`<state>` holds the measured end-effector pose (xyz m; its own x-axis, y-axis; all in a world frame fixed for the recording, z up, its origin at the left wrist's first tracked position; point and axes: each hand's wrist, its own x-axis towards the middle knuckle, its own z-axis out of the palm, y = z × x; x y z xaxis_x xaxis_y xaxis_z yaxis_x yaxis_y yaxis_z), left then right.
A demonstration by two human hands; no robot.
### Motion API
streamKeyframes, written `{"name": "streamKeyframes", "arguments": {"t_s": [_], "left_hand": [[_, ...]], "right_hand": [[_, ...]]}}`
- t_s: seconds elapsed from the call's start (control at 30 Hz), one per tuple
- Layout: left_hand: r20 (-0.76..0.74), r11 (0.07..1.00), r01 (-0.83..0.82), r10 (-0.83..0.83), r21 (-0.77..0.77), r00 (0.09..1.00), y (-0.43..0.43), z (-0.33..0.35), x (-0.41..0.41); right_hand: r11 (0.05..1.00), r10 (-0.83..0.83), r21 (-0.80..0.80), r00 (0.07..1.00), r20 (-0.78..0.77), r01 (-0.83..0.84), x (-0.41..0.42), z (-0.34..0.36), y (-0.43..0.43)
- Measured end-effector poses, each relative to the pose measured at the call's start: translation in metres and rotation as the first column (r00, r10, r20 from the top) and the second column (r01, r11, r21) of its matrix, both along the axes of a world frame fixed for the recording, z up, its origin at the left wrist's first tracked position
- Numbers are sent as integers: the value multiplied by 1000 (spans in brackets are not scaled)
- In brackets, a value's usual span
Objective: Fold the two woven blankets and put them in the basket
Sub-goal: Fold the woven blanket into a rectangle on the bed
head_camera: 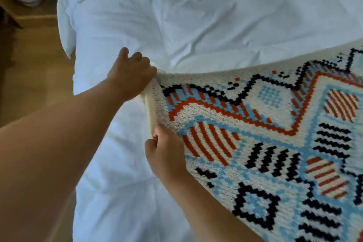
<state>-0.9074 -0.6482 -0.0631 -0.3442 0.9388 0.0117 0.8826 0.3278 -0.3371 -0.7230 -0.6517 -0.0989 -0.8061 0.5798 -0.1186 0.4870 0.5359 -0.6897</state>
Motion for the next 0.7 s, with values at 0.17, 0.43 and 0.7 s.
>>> {"name": "streamKeyframes", "arguments": {"t_s": [0.17, 0.43, 0.7], "left_hand": [[144, 989, -147, 146, -2, 979, -27, -20, 14], [74, 889, -456, 459, -50, 886, -40, -12, 8], [419, 876, -481, 429, 21, 800, -53, -25, 94]], "right_hand": [[999, 2, -34, 995, 100, 2, -4, -15, 1], [1000, 4, -16, 989, 150, -1, 8, -13, -1], [998, -25, 59, 979, 202, 14, 37, 2, -7]]}}
